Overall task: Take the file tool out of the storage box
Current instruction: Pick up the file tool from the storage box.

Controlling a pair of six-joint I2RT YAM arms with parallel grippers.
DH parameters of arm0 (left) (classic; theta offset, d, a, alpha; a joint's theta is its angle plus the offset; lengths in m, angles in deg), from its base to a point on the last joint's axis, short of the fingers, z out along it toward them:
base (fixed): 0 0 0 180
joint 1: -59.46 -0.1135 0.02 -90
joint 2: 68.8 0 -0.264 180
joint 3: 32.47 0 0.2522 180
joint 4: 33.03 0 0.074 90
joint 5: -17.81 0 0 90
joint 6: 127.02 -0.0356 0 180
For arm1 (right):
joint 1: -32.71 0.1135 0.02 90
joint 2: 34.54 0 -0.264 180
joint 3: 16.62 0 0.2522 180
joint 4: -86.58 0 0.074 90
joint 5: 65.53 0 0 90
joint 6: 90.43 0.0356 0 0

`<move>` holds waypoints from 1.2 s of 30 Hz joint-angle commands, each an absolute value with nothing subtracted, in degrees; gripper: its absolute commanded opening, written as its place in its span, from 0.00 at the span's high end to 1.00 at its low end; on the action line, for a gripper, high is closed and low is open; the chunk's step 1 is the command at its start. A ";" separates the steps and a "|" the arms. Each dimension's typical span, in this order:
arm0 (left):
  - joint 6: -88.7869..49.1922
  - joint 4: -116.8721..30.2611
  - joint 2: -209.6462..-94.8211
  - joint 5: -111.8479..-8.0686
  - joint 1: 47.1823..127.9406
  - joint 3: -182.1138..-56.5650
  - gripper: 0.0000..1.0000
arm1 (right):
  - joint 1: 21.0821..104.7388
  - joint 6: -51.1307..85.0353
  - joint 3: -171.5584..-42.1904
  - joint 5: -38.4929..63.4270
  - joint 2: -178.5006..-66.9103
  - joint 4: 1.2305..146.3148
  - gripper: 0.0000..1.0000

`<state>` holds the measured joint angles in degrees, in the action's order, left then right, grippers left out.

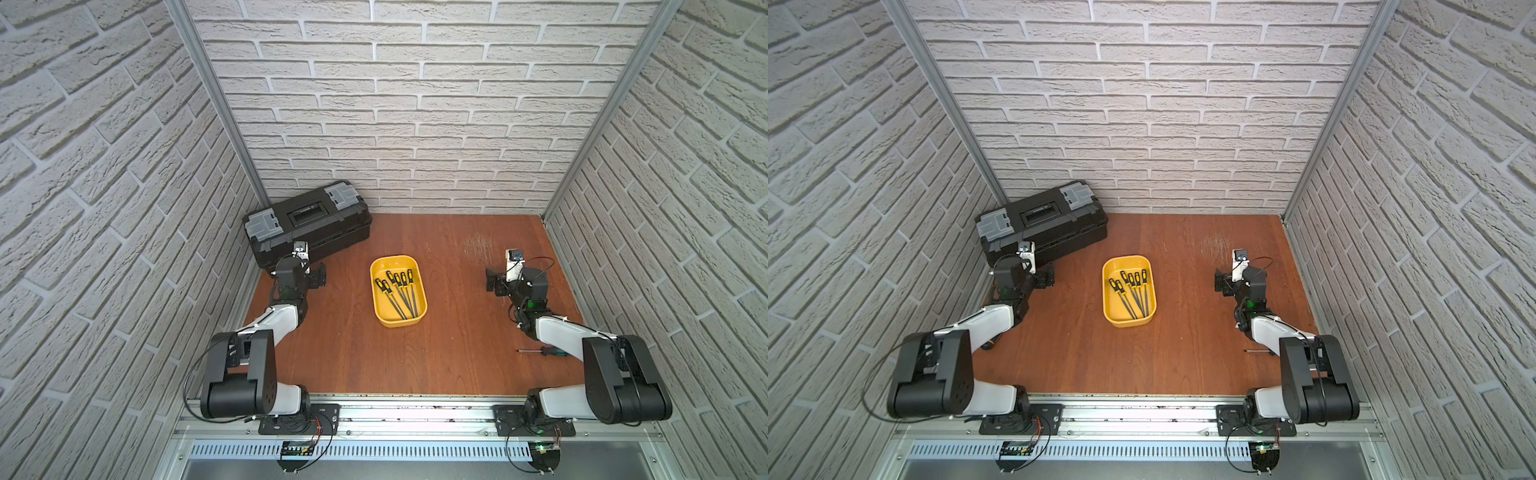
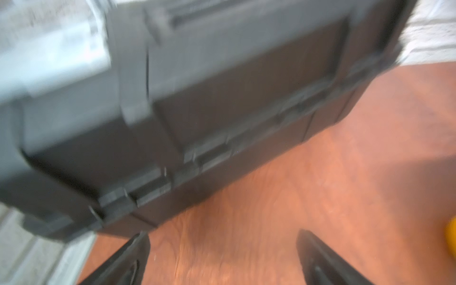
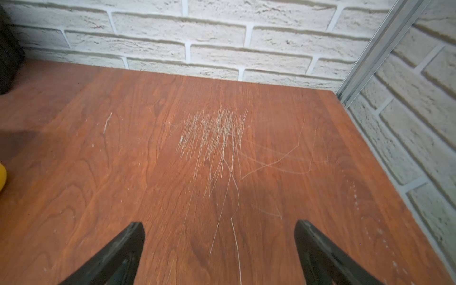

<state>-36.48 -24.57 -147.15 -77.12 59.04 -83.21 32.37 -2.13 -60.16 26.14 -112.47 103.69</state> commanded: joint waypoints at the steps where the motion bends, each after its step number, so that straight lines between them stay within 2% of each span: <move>1: -36.99 -37.26 -142.88 -81.45 63.10 -89.22 0.01 | 33.12 -0.56 -63.42 27.57 -108.68 95.78 0.01; 6: -30.14 -49.96 -142.14 -81.92 70.23 -97.97 0.01 | 35.01 3.13 -70.53 26.50 -104.82 83.88 0.01; 13: -22.54 -70.11 -147.61 -84.62 81.75 -113.67 0.02 | 40.85 6.54 -78.74 25.34 -101.05 70.07 0.01; 23: -6.37 -89.61 -158.28 -76.95 86.63 -133.32 0.01 | 45.13 9.49 -79.11 22.00 -94.02 63.84 0.01; 29: 2.14 -89.87 -164.43 -70.11 87.85 -137.14 0.02 | 45.58 10.77 -78.85 20.92 -93.60 62.99 0.01; 33: 5.70 -88.78 -168.25 -71.52 89.32 -137.97 0.03 | 46.28 10.91 -79.25 20.17 -92.84 61.17 0.01; 36: 8.86 -88.18 -171.58 -72.27 89.52 -138.72 0.10 | 46.68 10.81 -79.18 19.53 -91.81 59.76 0.01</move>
<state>4.00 -88.06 -169.58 -72.35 89.09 -136.43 46.01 10.16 -78.70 20.83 -93.78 60.48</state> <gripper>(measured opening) 0.915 0.993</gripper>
